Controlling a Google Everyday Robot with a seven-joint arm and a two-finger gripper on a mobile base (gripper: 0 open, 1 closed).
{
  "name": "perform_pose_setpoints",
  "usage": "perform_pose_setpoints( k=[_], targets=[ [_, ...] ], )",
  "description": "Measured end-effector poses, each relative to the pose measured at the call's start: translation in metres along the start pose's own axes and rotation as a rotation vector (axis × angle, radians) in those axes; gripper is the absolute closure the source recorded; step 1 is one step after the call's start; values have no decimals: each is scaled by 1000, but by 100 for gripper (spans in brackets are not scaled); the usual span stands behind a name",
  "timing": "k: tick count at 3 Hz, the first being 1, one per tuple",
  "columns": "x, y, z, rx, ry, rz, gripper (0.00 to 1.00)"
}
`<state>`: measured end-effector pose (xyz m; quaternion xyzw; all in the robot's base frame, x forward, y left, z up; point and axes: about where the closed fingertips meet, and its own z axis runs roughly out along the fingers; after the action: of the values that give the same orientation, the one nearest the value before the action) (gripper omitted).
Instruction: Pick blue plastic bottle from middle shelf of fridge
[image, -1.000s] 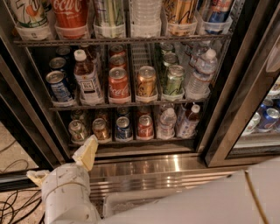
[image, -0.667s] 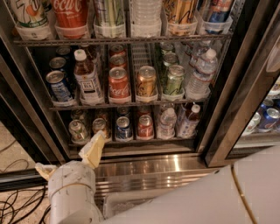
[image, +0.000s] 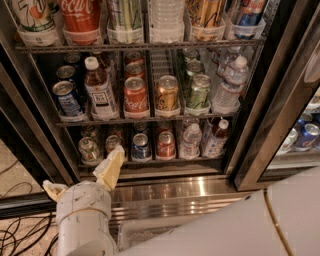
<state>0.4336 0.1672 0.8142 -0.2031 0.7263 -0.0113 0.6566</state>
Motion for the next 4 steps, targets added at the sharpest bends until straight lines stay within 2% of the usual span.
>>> perform_pose_setpoints(
  k=[1, 2, 3, 4],
  targets=[
    [-4, -9, 2, 40, -20, 6, 0],
    [-9, -38, 9, 138, -47, -4, 0],
    [-18, -62, 21, 200, -96, -14, 0],
    [-18, -62, 21, 200, -97, -14, 0]
  ],
)
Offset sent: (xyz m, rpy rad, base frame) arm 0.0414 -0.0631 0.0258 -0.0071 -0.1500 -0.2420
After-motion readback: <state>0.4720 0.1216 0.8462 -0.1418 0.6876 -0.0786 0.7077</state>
